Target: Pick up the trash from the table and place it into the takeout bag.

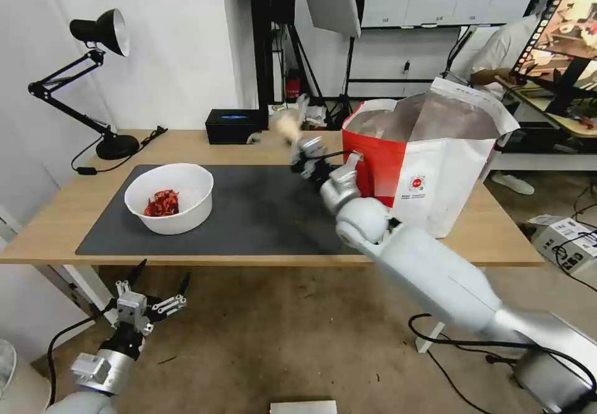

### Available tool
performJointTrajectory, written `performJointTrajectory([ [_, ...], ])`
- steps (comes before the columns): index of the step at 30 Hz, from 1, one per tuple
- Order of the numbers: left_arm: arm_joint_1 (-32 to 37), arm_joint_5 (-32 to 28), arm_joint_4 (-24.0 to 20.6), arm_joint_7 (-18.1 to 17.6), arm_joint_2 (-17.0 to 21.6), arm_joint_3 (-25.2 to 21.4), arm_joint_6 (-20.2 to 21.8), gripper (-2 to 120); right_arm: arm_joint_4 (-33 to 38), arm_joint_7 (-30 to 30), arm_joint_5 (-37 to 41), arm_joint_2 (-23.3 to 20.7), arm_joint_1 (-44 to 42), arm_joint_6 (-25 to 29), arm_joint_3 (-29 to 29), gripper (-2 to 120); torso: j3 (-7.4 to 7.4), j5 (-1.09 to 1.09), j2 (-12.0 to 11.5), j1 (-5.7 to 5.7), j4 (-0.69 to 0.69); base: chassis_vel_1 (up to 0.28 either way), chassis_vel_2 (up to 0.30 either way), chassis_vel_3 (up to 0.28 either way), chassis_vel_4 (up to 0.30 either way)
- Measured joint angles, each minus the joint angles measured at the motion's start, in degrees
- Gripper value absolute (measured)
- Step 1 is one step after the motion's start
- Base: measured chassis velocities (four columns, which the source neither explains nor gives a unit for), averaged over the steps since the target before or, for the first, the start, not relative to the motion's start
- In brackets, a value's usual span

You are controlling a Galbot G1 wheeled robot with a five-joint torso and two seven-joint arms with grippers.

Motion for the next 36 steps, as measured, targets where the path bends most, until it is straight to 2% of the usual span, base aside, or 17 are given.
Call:
performJointTrajectory([
  [3,-0.01,0.23,0.0,-0.06,-0.06,0.37,0.13,100,4.54,4.84,-0.32,-1.86,-1.75,-1.19,4.52,7,0.0,0.0,0.01,0.0,0.01,0.0,0.0,0.0,0.0],
  [8,-0.27,0.38,0.25,-0.1,-0.13,0.74,0.16,100,6.39,8.58,1.74,-5.09,-2.49,-4.84,7.68,7,0.0,0.0,0.0,0.0,0.01,0.0,0.0,0.0,0.0],
  [20,-1.54,0.99,1.07,-0.1,-0.69,2.21,0.14,100,7.75,13.76,5.24,-11.59,-3.64,-12.27,10.66,8,0.0,0.0,0.0,0.0,0.01,0.0,0.0,0.0,0.0],
  [23,-1.76,1.04,1.25,-0.1,-0.63,2.55,0.13,100,8.24,13.91,5.85,-12.58,-3.44,-12.63,10.84,22,0.0,-0.01,0.0,0.0,0.01,0.0,0.0,0.0,0.0],
  [24,-1.76,1.04,1.25,-0.1,-0.63,2.55,0.13,100,8.24,13.91,5.85,-12.58,-3.44,-12.63,10.84,22,0.0,-0.01,0.0,0.0,0.01,0.0,0.0,0.0,0.0],
  [27,-1.76,1.37,1.43,-0.1,-0.77,2.84,0.04,100,9.14,14.08,6.63,-12.97,-3.7,-12.73,11.02,36,0.0,-0.01,0.0,0.0,0.01,0.0,0.0,0.0,0.0],
  [28,-1.76,1.37,1.43,-0.1,-0.77,2.84,0.04,100,9.14,14.08,6.63,-12.97,-3.7,-12.73,11.02,36,0.0,-0.01,0.0,0.0,0.01,0.0,0.0,0.0,0.0],
  [31,-1.76,1.72,1.57,-0.09,-0.87,3.26,-0.04,100,9.32,14.29,6.85,-13.01,-3.85,-12.8,11.08,50,0.0,-0.01,0.0,0.0,0.01,0.0,0.0,0.0,0.0],
  [32,-1.76,1.72,1.57,-0.09,-0.87,3.26,-0.04,100,9.32,14.29,6.85,-13.01,-3.85,-12.8,11.08,50,0.0,-0.01,0.0,0.0,0.01,0.0,0.0,0.0,0.0],
  [36,-1.47,1.95,1.24,-0.1,-0.96,3.5,-0.06,100,9.81,14.55,7.49,-13.41,-4.04,-13.01,11.39,68,0.0,-0.01,0.0,0.0,0.02,0.0,0.0,0.0,0.0],
])
